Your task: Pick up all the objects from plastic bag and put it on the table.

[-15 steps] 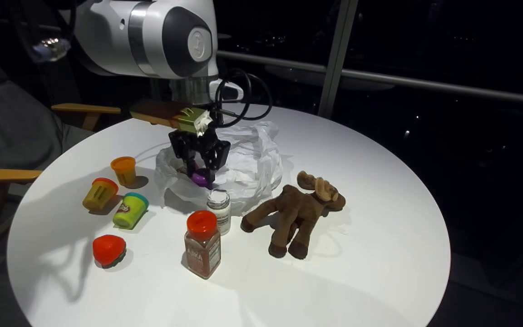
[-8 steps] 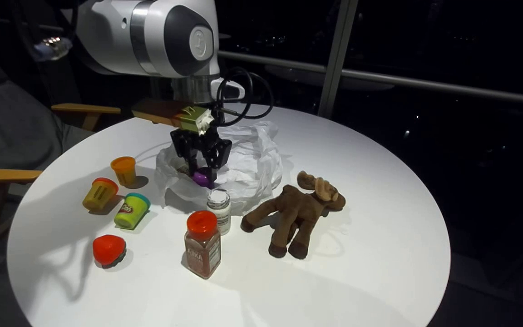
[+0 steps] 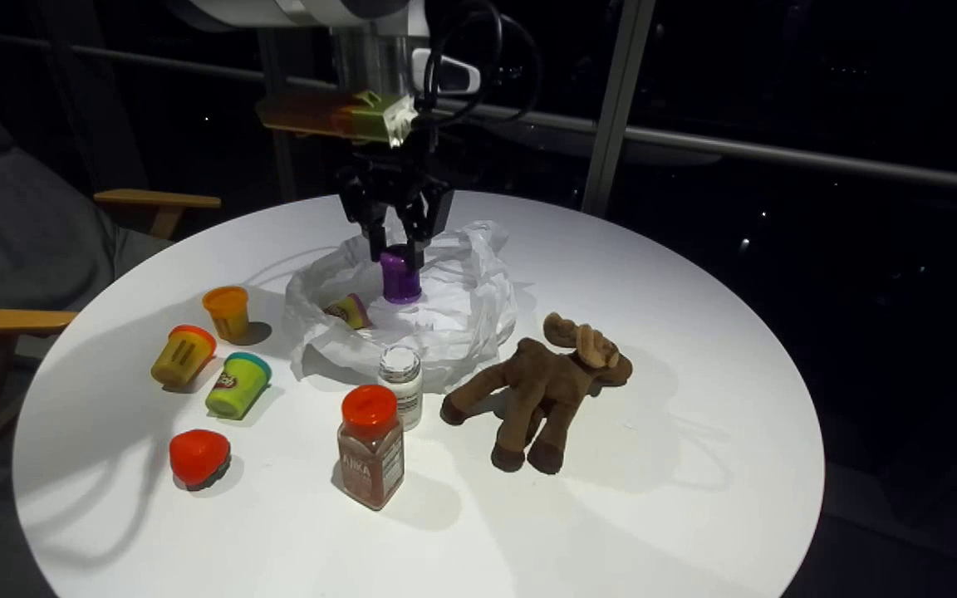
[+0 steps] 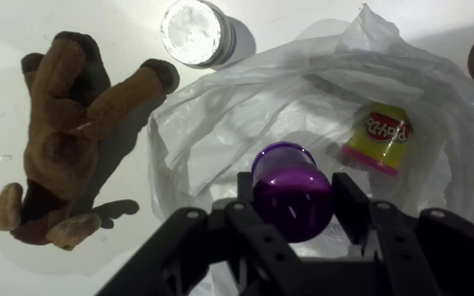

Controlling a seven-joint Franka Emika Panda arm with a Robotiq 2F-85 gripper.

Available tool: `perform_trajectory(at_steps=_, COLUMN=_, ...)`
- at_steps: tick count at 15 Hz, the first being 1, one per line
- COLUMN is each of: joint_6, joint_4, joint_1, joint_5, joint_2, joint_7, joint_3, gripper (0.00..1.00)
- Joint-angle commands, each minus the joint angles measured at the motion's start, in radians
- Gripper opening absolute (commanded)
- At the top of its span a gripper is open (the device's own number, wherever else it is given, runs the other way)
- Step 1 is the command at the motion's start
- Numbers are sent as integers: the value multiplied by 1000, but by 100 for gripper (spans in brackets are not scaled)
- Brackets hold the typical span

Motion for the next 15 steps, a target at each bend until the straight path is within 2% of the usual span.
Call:
perform_trajectory(at_steps=1, joint_6=-85, joint_4=-118, joint_1=-28, joint_5=22, joint_2=-175, joint_7=-58, joint_3=26, gripper=26)
perform_trajectory(at_steps=5, joint_6=-167, joint_4=-248, joint_1=-37, joint_5=22, joint_2=-319, joint_7=-97, joint_3=43, gripper=26)
perform_trajectory(at_steps=8, joint_6=-156, joint_4=-352, joint_1=-38, joint_5=48, joint_2=-387, joint_7=-161, joint_3=69, gripper=26)
perform_trajectory(at_steps=10, joint_6=-108, joint_4=-409, joint_1=-32, joint_5=60, joint_2=-403, joint_7=-178, joint_3=86, gripper=26)
perform_trajectory(at_steps=15, joint_6=149, joint_4=-499, joint_1=-27, joint_5=-28, joint_2=-340, joint_7=-125, joint_3=101, gripper=26)
